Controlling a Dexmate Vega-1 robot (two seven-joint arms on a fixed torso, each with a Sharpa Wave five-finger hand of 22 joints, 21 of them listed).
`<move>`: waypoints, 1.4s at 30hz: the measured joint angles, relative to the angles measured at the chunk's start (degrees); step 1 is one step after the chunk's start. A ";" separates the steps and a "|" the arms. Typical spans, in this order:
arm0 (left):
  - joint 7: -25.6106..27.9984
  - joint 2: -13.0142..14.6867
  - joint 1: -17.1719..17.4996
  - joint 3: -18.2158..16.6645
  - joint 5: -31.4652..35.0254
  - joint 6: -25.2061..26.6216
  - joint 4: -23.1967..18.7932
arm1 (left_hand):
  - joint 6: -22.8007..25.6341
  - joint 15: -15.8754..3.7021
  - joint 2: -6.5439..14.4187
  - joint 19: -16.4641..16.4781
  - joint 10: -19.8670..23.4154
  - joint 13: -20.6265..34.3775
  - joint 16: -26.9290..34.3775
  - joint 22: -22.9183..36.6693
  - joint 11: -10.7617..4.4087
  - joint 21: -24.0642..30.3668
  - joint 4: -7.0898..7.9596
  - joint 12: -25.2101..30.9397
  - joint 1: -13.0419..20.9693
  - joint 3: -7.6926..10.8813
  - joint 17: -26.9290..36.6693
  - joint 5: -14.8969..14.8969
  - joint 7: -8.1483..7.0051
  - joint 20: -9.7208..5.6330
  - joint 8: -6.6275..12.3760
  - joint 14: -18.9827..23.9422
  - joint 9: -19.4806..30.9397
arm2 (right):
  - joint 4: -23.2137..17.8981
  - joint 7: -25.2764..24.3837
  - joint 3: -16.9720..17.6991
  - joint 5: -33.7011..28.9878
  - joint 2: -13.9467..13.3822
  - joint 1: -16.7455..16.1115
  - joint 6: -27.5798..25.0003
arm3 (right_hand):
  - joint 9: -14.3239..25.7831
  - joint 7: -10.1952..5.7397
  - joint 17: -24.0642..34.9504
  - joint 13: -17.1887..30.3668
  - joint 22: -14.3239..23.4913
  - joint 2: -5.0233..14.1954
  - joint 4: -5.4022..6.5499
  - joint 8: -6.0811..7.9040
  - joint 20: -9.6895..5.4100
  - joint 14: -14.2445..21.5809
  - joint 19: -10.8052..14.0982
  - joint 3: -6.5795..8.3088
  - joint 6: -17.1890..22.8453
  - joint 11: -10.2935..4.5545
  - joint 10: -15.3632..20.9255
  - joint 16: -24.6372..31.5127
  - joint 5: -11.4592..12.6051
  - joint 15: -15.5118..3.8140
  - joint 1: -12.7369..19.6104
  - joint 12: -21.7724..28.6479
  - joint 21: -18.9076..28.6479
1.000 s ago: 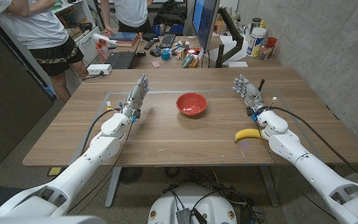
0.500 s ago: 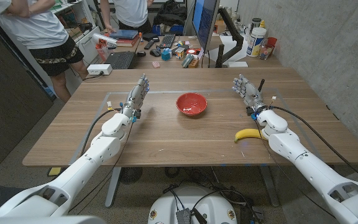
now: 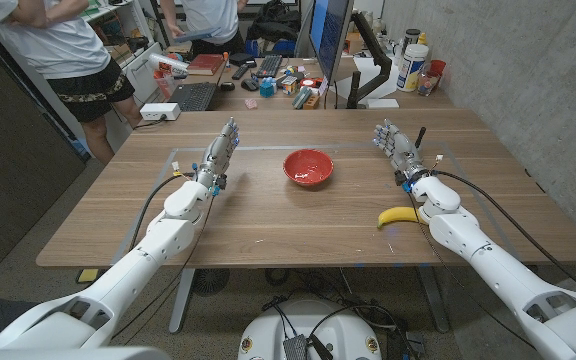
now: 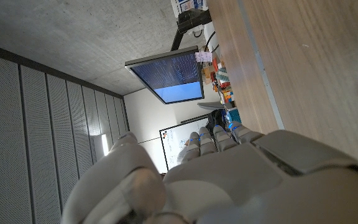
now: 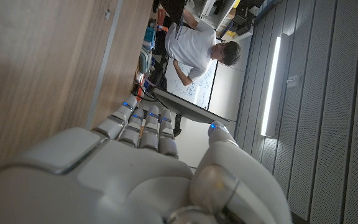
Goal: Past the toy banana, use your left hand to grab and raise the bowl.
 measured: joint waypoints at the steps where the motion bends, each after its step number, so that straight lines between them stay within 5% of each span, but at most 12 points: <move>1: 0.01 -0.06 -0.05 0.00 0.04 -0.21 0.18 | 0.02 0.00 0.00 0.00 0.00 0.00 0.00 0.00 0.00 0.00 -0.07 0.00 0.00 -0.07 0.00 0.00 -0.02 0.00 0.16 0.00 0.00 | 0.05 -0.01 -0.01 0.00 0.06 0.01 0.02 | 0.00 0.00 0.00 0.00 0.00 0.00 0.00 0.00 0.00 0.00 0.00 0.00 0.00 0.00 0.00 0.00 0.00 0.00 0.00 0.00 -0.01; 42: 0.79 1.74 0.53 0.65 4.45 -2.86 -2.98 | 1.88 0.21 0.65 1.04 1.75 -0.01 0.21 0.27 -0.10 0.44 -0.70 0.62 1.55 0.10 0.26 0.00 -0.03 -0.01 0.60 1.86 -0.01 | -0.48 -1.00 0.24 -0.22 0.67 -0.01 1.32 | -0.01 -0.31 -0.01 -0.01 -0.01 0.00 0.00 0.00 0.00 0.00 0.01 -0.01 0.31 0.00 -0.01 0.00 0.00 0.00 0.00 0.00 -0.63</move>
